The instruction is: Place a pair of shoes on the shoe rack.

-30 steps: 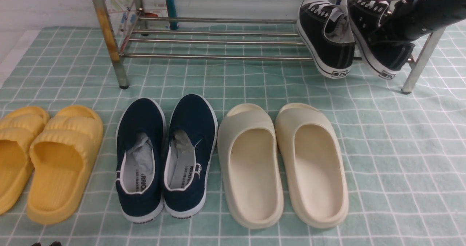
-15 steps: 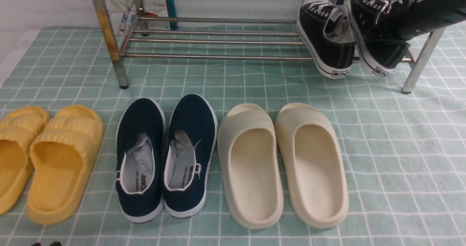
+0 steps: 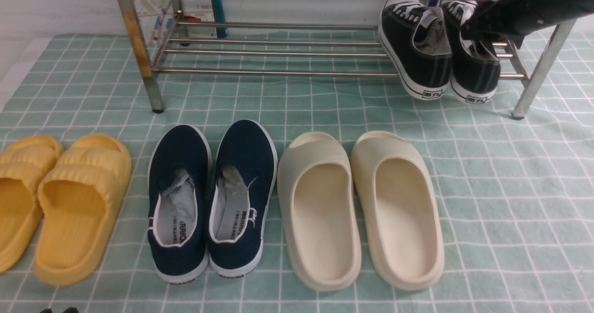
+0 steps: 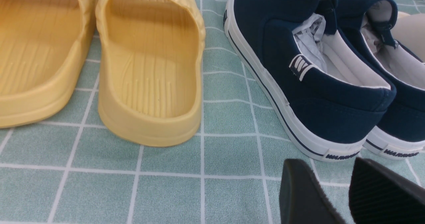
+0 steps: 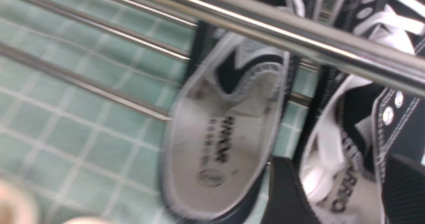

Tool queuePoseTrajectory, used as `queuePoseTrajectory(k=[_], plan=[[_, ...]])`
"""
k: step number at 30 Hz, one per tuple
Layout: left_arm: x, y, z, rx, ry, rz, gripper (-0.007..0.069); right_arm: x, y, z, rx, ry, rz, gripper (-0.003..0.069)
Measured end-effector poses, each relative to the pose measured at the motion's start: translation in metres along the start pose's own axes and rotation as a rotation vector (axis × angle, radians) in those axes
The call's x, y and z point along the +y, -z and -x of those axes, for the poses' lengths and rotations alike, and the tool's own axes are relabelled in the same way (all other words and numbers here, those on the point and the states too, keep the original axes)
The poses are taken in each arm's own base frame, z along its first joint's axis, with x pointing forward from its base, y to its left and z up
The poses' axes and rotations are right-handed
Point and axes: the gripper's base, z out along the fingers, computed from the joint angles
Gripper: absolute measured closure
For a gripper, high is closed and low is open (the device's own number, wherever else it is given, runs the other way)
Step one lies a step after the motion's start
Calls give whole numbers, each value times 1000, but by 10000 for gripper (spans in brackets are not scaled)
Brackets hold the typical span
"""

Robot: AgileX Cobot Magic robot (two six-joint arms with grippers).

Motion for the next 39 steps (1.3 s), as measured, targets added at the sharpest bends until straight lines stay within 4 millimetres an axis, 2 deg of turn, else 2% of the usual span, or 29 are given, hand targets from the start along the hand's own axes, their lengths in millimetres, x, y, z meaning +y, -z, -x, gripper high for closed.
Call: queuePoseTrajectory(k=[2, 3, 4, 6, 7, 9, 10, 13, 14, 15, 18, 19, 20, 21, 22, 24, 26, 27, 28, 31, 33, 34, 35, 37, 39], plan=[[0, 0, 0, 0, 0, 0, 386, 12, 34, 11, 8, 5, 36, 323], [0, 0, 0, 0, 0, 0, 386, 15, 43, 14, 0, 5, 40, 338], [0, 0, 0, 0, 0, 0, 386, 24, 70, 22, -15, 8, 53, 421], [0, 0, 0, 0, 0, 0, 386, 35, 107, 32, -54, 21, 60, 531], [0, 0, 0, 0, 0, 0, 386, 37, 115, 34, -68, 27, 57, 531], [0, 0, 0, 0, 0, 0, 386, 46, 147, 41, -123, 54, 45, 624], [0, 0, 0, 0, 0, 0, 386, 58, 189, 42, -201, 90, 7, 659], [0, 0, 0, 0, 0, 0, 386, 68, 237, 26, -306, 133, -94, 657], [0, 0, 0, 0, 0, 0, 386, 67, 238, 27, -315, 137, -103, 657], [0, 0, 0, 0, 0, 0, 386, 71, 259, 5, -390, 160, -186, 652], [0, 0, 0, 0, 0, 0, 386, 77, 283, -39, -559, 191, -323, 650], [0, 0, 0, 0, 0, 0, 386, 79, 292, -48, -625, 199, -357, 650], [0, 0, 0, 0, 0, 0, 386, 78, 287, -56, -615, 196, -361, 650], [0, 0, 0, 0, 0, 0, 386, 80, 290, -86, -680, 198, -406, 649], [0, 0, 0, 0, 0, 0, 386, 83, 293, -106, -718, 197, -427, 649], [0, 0, 0, 0, 0, 0, 386, 84, 281, -144, -694, 189, -436, 649], [0, 0, 0, 0, 0, 0, 386, 86, 264, -190, -629, 177, -431, 649], [0, 0, 0, 0, 0, 0, 386, 86, 257, -207, -596, 174, -426, 648], [0, 0, 0, 0, 0, 0, 386, 87, 257, -211, -594, 173, -426, 648], [0, 0, 0, 0, 0, 0, 386, 89, 228, -278, -457, 154, -401, 647], [0, 0, 0, 0, 0, 0, 386, 89, 223, -291, -435, 150, -397, 646], [0, 0, 0, 0, 0, 0, 386, 90, 217, -309, -406, 144, -392, 645], [0, 0, 0, 0, 0, 0, 386, 90, 217, -309, -409, 144, -392, 645], [0, 0, 0, 0, 0, 0, 386, 90, 209, -327, -373, 138, -388, 643], [0, 0, 0, 0, 0, 0, 386, 91, 204, -338, -317, 130, -368, 642]])
